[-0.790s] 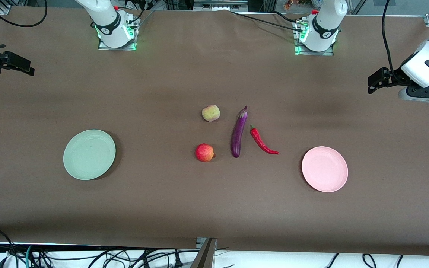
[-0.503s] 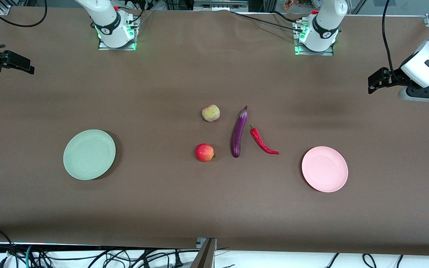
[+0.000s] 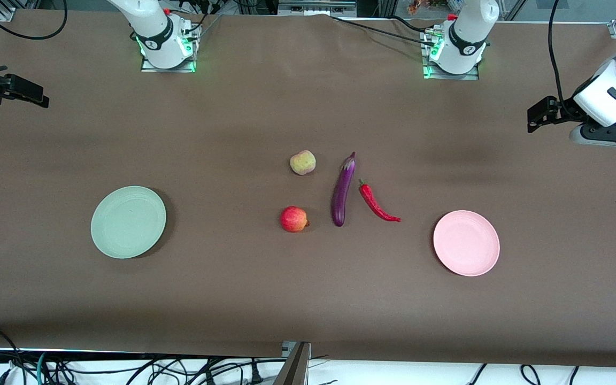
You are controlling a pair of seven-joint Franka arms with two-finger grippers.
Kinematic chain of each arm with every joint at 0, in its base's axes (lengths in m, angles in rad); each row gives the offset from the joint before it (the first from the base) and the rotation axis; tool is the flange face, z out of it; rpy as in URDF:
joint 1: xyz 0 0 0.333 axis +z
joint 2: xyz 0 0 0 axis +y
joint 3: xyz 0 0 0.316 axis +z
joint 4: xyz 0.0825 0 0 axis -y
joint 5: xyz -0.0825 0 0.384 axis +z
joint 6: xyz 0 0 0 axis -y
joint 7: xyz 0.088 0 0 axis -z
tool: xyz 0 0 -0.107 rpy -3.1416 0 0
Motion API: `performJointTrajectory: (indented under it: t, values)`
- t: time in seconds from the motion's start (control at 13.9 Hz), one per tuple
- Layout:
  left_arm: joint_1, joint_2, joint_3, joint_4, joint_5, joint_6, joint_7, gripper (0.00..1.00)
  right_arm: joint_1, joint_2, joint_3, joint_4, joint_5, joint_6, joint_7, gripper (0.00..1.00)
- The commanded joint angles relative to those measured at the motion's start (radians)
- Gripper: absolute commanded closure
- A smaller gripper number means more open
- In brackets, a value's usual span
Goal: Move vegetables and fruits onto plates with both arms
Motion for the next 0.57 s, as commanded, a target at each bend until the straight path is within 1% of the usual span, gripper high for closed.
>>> performJointTrajectory:
  t: [0.0,0.29,0.43,0.5]
  values:
    - [-0.004,0.028,-0.003,0.04,-0.009,-0.028,-0.003,0.0,-0.004,0.024,0.006,0.033,-0.006,-0.008,-0.003,0.0]
    - [-0.002,0.052,-0.003,0.043,-0.009,-0.042,0.0,0.0,0.025,0.066,0.012,0.03,-0.011,0.043,0.008,0.0]
    - [-0.005,0.063,-0.003,0.046,-0.009,-0.054,0.0,0.0,0.028,0.134,0.012,0.031,-0.009,0.044,-0.004,0.0]
    - [-0.007,0.068,-0.007,0.045,-0.01,-0.06,-0.006,0.0,0.028,0.153,0.014,0.031,-0.002,0.052,-0.003,0.0]
